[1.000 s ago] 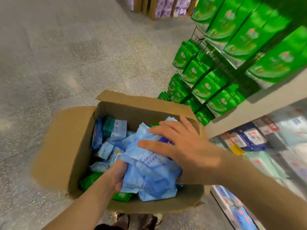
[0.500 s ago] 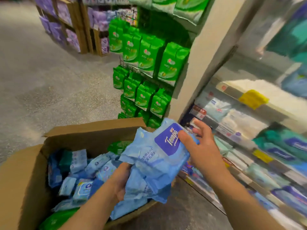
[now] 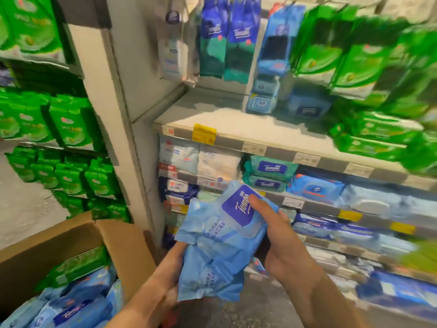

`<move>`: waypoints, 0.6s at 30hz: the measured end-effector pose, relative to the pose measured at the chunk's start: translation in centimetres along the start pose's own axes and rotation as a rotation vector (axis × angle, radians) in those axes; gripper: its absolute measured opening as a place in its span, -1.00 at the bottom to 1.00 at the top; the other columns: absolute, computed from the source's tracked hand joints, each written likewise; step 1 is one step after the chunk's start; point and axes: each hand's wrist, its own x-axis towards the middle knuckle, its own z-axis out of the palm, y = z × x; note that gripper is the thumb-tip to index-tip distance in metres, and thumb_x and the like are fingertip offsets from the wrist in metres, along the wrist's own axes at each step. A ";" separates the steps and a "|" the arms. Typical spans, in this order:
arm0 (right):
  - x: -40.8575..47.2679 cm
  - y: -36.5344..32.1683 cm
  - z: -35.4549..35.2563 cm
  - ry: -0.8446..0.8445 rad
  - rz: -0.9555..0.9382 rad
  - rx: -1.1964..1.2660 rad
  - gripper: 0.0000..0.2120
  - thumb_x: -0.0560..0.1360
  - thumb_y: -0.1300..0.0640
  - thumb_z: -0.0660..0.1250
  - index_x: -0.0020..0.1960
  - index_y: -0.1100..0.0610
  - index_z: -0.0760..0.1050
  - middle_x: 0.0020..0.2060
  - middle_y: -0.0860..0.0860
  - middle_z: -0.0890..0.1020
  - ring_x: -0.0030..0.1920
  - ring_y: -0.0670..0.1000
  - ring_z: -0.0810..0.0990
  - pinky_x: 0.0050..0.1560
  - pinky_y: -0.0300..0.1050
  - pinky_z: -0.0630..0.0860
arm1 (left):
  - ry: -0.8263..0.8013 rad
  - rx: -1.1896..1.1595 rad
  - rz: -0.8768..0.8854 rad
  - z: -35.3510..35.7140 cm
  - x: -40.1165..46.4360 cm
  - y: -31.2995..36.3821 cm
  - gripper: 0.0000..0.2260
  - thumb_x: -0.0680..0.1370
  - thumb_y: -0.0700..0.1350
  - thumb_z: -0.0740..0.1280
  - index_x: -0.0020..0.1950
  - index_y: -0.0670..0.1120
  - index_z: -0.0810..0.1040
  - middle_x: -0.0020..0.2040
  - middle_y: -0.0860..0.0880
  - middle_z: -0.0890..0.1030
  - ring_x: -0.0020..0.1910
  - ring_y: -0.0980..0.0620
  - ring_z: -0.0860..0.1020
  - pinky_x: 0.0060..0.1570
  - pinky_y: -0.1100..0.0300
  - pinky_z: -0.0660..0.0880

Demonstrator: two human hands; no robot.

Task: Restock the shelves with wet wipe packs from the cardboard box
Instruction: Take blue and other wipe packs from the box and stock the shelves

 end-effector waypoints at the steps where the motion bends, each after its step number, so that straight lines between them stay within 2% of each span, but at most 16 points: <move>1: 0.1 -0.8 -1.4 0.014 -0.009 0.043 0.29 -0.23 -0.19 0.76 0.45 0.01 0.41 0.08 0.16 0.73 0.04 0.21 0.74 0.05 0.23 0.67 | -0.070 -0.016 -0.012 1.5 0.5 -0.4 -0.68 0.48 0.07 0.54 0.20 0.06 0.67 0.02 0.07 0.65 0.04 -0.04 0.59 -0.19 0.01 0.64; 2: -0.1 -1.7 -2.4 0.026 -0.020 0.079 0.19 -0.15 -0.17 0.76 0.43 0.05 0.46 0.08 0.17 0.73 0.04 0.21 0.74 0.09 0.25 0.65 | -0.110 -0.034 -0.056 2.8 0.9 -0.4 -0.74 0.47 0.03 0.57 0.14 0.10 0.68 0.06 0.05 0.59 0.09 -0.08 0.53 -0.17 -0.07 0.64; 3: -0.2 -2.5 -3.1 0.026 -0.032 0.117 0.02 -0.01 -0.14 0.73 0.40 0.09 0.52 0.08 0.18 0.73 0.03 0.20 0.73 0.15 0.26 0.63 | -0.200 -0.125 -0.132 3.6 1.6 -0.7 -0.63 0.39 -0.05 0.64 0.16 0.09 0.69 0.11 -0.01 0.59 0.12 -0.14 0.55 -0.18 -0.16 0.64; 4: -0.3 -3.2 -4.4 0.024 -0.046 0.158 -0.19 0.14 -0.09 0.66 0.34 0.13 0.58 0.08 0.18 0.73 -0.01 0.18 0.73 0.20 0.26 0.60 | -0.268 -0.249 -0.178 4.6 2.6 -1.6 -0.42 0.27 -0.11 0.71 0.27 -0.01 0.68 0.18 -0.16 0.63 0.11 -0.25 0.61 -0.21 -0.24 0.64; 5: -0.3 -4.2 -5.6 0.012 -0.061 0.204 -0.36 0.25 -0.04 0.58 0.28 0.15 0.63 0.09 0.19 0.73 -0.02 0.17 0.72 0.22 0.24 0.59 | -0.300 -0.255 -0.169 5.9 3.7 -1.9 -0.21 0.17 -0.12 0.76 0.37 -0.11 0.61 0.25 -0.27 0.62 0.07 -0.35 0.65 -0.22 -0.27 0.63; 6: 0.0 -4.4 -6.1 -0.005 -0.064 0.251 -0.46 0.32 -0.01 0.52 0.25 0.16 0.64 0.11 0.19 0.72 0.01 0.18 0.71 0.23 0.21 0.58 | -0.276 -0.221 -0.157 6.2 4.0 -1.9 -0.10 0.12 -0.08 0.77 0.43 -0.15 0.56 0.32 -0.31 0.59 0.09 -0.41 0.65 -0.16 -0.29 0.63; 8: 0.1 -5.4 -7.3 -0.034 -0.086 0.339 -0.54 0.40 -0.02 0.46 0.26 0.13 0.66 0.15 0.18 0.71 0.15 0.20 0.69 0.27 0.20 0.55 | -0.206 -0.106 -0.120 8.2 5.2 -1.3 -0.08 0.04 0.01 0.79 0.37 -0.15 0.62 0.35 -0.29 0.58 0.16 -0.37 0.65 -0.05 -0.26 0.64; 10: 0.2 -6.5 -8.0 -0.060 -0.122 0.396 -0.69 0.44 -0.06 0.42 0.09 0.07 0.74 0.12 0.14 0.73 0.11 0.17 0.71 0.21 0.15 0.58 | -0.124 -0.037 -0.047 9.6 6.2 -0.8 -0.08 -0.06 0.03 0.79 0.26 -0.16 0.69 0.28 -0.29 0.63 0.09 -0.34 0.68 -0.11 -0.24 0.66; 12: 0.6 -7.6 -8.4 -0.084 -0.149 0.438 -0.73 0.50 -0.07 0.39 0.00 0.06 0.77 0.08 0.11 0.74 0.02 0.14 0.74 0.11 0.08 0.62 | -0.139 -0.003 -0.024 10.5 7.1 -0.1 -0.10 -0.08 0.07 0.78 0.21 -0.17 0.71 0.21 -0.30 0.66 0.00 -0.33 0.71 -0.19 -0.23 0.66; 13: 0.8 -8.2 -8.3 -0.081 -0.161 0.449 -0.70 0.52 -0.08 0.38 0.07 0.07 0.76 0.09 0.11 0.74 0.02 0.14 0.74 0.11 0.08 0.62 | -0.154 -0.010 0.003 10.9 7.6 0.5 -0.14 -0.05 0.09 0.77 0.19 -0.18 0.71 0.18 -0.30 0.68 -0.04 -0.32 0.71 -0.23 -0.20 0.66; 16: 2.0 -9.4 -8.3 -0.066 -0.213 0.478 -0.57 0.56 -0.12 0.35 0.32 0.08 0.63 0.24 0.12 0.68 0.25 0.18 0.65 0.38 0.18 0.47 | -0.169 0.007 0.054 12.5 8.5 2.3 -0.20 -0.11 0.08 0.78 0.06 -0.21 0.76 0.05 -0.29 0.71 -0.16 -0.27 0.73 -0.33 -0.14 0.66; 17: 2.5 -9.8 -8.1 -0.058 -0.227 0.483 -0.56 0.58 -0.13 0.32 0.35 0.08 0.61 0.26 0.12 0.66 0.29 0.19 0.63 0.43 0.20 0.42 | -0.176 0.012 0.071 12.9 8.9 2.9 -0.23 -0.09 0.10 0.77 0.02 -0.22 0.76 -0.01 -0.29 0.72 -0.22 -0.26 0.73 -0.39 -0.11 0.64; 18: 3.4 -10.4 -7.9 -0.054 -0.251 0.490 -0.55 0.59 -0.15 0.30 0.36 0.06 0.60 0.27 0.11 0.66 0.30 0.19 0.62 0.45 0.21 0.40 | -0.193 0.008 0.084 13.3 9.4 3.9 -0.29 0.01 0.14 0.73 0.02 -0.23 0.75 -0.05 -0.29 0.72 -0.26 -0.25 0.72 -0.44 -0.08 0.63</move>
